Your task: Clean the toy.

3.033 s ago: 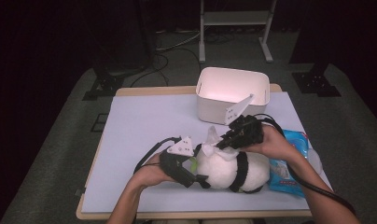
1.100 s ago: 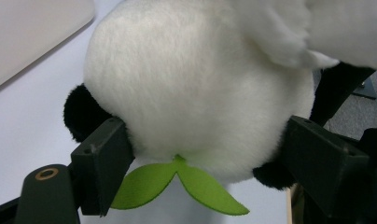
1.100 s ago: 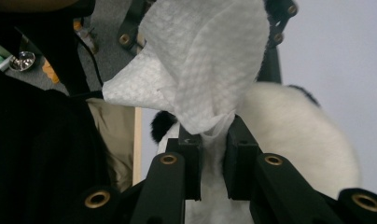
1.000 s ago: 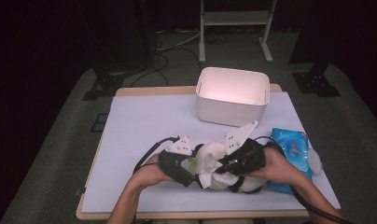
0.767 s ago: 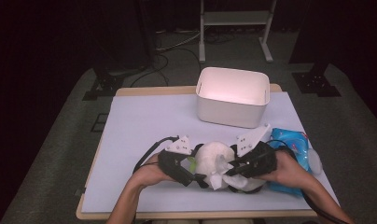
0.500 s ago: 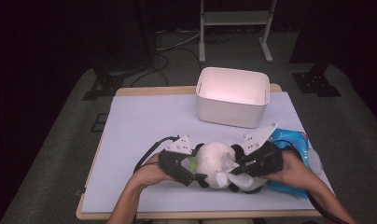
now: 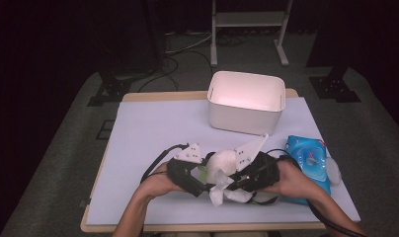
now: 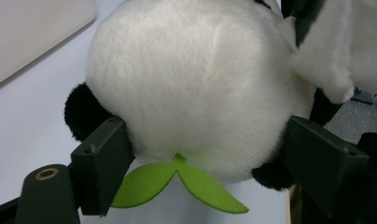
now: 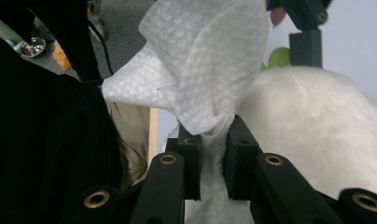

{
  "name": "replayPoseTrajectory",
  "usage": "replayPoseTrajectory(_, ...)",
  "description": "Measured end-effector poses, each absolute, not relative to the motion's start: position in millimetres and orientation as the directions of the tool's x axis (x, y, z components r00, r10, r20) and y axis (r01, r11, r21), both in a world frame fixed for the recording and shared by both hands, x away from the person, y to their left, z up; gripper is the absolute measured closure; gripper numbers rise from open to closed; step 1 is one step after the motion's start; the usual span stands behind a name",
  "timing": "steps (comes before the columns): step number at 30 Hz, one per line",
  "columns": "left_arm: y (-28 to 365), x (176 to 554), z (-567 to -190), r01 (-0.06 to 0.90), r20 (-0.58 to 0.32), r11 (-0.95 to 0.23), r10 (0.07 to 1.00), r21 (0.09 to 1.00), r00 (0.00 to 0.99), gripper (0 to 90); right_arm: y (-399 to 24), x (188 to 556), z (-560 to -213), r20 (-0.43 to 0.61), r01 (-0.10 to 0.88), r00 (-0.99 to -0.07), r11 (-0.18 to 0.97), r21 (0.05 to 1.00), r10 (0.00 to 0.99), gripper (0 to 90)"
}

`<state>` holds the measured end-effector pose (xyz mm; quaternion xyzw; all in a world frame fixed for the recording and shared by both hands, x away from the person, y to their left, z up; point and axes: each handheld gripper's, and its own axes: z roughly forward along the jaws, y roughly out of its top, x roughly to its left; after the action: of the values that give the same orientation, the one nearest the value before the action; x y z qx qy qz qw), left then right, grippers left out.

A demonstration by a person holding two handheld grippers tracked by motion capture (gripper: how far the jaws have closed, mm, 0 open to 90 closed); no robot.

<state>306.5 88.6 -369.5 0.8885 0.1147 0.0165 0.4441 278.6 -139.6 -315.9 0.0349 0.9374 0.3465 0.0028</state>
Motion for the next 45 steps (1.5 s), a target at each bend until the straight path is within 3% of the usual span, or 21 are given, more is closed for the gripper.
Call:
replayPoseTrajectory(9,88.0,307.1,-369.2,0.186,-0.069,-0.581,0.217,0.792,0.974,17.9,-178.7,284.9,-315.4,0.013,0.133,-0.986,0.751,0.646,0.164,77.8)
replayPoseTrajectory(25,89.3,308.5,-370.8,0.193,-0.083,-0.576,0.213,0.794,0.974,17.9,-214.9,331.1,-320.9,0.038,0.282,-0.943,0.731,0.621,0.331,77.7)
replayPoseTrajectory(45,98.0,321.8,-389.8,0.299,-0.203,-0.617,0.223,0.728,0.953,12.2,-200.6,302.7,-341.4,0.010,0.219,-0.961,0.743,0.632,0.275,78.5)
